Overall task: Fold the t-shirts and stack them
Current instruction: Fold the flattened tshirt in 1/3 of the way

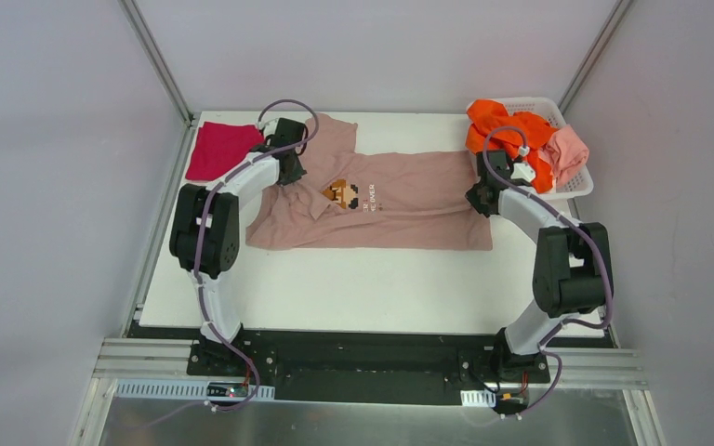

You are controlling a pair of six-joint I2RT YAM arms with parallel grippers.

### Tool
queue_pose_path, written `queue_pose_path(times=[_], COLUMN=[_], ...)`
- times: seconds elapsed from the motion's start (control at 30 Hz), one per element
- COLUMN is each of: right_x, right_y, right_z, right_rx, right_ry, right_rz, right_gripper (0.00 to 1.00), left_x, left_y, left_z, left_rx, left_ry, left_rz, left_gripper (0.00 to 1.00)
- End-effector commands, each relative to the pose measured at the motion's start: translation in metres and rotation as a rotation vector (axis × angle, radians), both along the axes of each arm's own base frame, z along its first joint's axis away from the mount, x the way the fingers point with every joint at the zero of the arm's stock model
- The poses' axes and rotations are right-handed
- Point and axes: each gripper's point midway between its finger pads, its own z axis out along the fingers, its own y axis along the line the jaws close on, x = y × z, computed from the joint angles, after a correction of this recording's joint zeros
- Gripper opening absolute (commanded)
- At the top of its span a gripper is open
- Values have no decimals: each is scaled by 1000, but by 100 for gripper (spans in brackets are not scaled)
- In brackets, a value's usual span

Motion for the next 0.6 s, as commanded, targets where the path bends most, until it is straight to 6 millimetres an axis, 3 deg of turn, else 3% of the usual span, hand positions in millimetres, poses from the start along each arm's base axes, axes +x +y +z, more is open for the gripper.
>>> queue_pose_path(times=[0.0,0.13,0.27,0.33,0.47,0.57], right_x=[27,27,23,20,15,0], right_y=[-7,-9,-8,-7,10,35], right_z=[16,14,16,21,41,55], right_rx=[-27,-41,-37,-37,-4,11], right_ry=[-70,-55,-44,-42,-81,-88], right_rz=[-33,-36,-24,-11,62,162], right_gripper=[4,6,29,38,56,81], left_x=[34,58,52,46,34,15], left_y=[0,-10,-10,-7,-6,-10], left_z=[18,22,15,20,51,74], left_rx=[18,23,17,23,11,-44], left_ry=[-57,-69,-30,-28,-64,-93], left_rz=[-33,-101,-111,-107,-120,-144], left_gripper=[0,3,46,62,82,97])
